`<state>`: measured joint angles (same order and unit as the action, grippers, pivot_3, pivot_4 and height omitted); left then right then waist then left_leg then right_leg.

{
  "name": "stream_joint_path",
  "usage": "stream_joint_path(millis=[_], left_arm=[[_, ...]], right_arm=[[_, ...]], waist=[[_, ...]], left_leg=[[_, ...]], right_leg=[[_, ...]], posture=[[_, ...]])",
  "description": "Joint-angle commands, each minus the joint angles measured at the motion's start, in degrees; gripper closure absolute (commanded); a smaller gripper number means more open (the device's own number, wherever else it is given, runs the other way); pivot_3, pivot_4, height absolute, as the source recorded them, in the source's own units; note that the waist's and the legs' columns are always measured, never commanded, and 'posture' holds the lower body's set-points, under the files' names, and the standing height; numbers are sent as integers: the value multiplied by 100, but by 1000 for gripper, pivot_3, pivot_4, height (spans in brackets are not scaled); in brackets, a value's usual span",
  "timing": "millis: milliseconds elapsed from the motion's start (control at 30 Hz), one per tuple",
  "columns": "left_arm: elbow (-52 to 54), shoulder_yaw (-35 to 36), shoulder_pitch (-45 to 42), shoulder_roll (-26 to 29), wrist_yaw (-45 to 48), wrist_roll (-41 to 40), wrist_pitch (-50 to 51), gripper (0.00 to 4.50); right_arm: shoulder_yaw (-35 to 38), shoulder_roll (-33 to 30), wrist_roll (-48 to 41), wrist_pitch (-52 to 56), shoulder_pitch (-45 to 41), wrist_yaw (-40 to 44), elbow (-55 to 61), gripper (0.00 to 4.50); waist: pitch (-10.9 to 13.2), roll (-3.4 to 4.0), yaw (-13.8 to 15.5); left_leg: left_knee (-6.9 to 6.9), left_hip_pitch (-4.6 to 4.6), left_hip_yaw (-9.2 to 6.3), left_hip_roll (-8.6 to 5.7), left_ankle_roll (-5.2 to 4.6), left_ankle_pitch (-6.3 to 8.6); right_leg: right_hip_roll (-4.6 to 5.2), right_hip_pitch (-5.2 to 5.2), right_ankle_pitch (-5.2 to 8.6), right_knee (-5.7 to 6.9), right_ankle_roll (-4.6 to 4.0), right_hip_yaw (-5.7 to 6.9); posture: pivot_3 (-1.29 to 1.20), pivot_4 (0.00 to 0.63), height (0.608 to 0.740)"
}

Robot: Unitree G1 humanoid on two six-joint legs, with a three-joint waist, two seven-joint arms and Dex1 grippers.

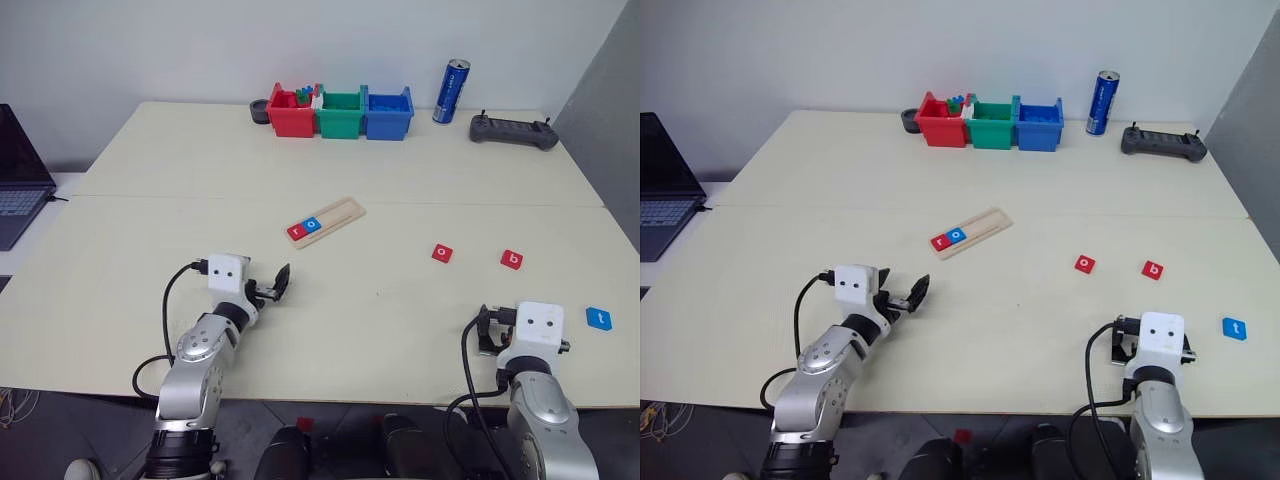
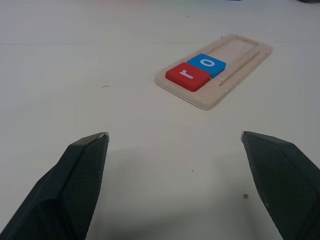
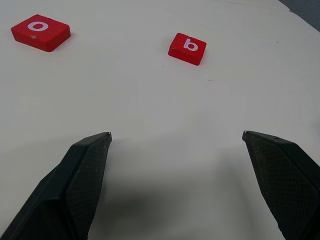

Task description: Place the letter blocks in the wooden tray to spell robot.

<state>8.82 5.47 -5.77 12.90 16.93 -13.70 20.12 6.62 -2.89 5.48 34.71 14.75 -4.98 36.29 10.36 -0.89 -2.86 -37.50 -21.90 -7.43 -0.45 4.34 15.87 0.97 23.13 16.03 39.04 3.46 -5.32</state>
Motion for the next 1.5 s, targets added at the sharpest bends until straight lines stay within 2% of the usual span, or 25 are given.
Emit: stream_joint_path(millis=[33,600,733,900,1067,1233,1500], left_arm=[[274,-20,-23,43,61,-59,22,0],[230,-9,-106,96,89,-19,-22,0],[-68,65,-404,298,301,-54,-71,0],[-672,74,-940,708,914,-188,-152,0],[-1551,-191,-1536,993,1548,-9,-497,0],[-3043,-366,-2465,1088,2238,149,-1178,0],[-5584,-555,-3870,1295,3426,526,-2496,0]], right_arm=[[24,14,37,-18,18,-9,282,25],[87,-89,27,-77,-161,74,251,25],[-23,-467,-202,-131,-427,625,263,25],[22,-1043,-922,-182,-1069,1693,-40,25],[-59,-1591,-1710,-248,-1843,2821,-452,25],[-346,-1997,-2319,-329,-2360,3795,-642,25],[-582,-2172,-2638,-313,-2762,4179,-886,25]], waist=[[0,0,0],[0,0,-1],[0,0,-1],[1,-1,-30],[2,-2,-30],[4,-6,-29],[5,-7,-38]], left_leg=[[0,0,0,0,0,0],[0,0,0,0,0,0],[0,0,0,-1,0,0],[0,2,2,-1,-1,0],[0,0,-3,-3,-1,0],[-2,-2,-11,-4,-1,0],[-1,-9,-14,-6,-2,0]], right_leg=[[0,0,0,0,0,0],[0,0,0,0,0,0],[0,0,0,-1,0,1],[-3,-1,0,0,0,2],[-2,-4,-1,-1,-1,8],[-2,-6,-1,-1,-1,19],[-2,0,-1,-3,-1,23]], posture=[[0,150,740],[0,150,740],[0,150,740],[0,150,740],[0,150,740],[0,150,740],[0,150,740]])
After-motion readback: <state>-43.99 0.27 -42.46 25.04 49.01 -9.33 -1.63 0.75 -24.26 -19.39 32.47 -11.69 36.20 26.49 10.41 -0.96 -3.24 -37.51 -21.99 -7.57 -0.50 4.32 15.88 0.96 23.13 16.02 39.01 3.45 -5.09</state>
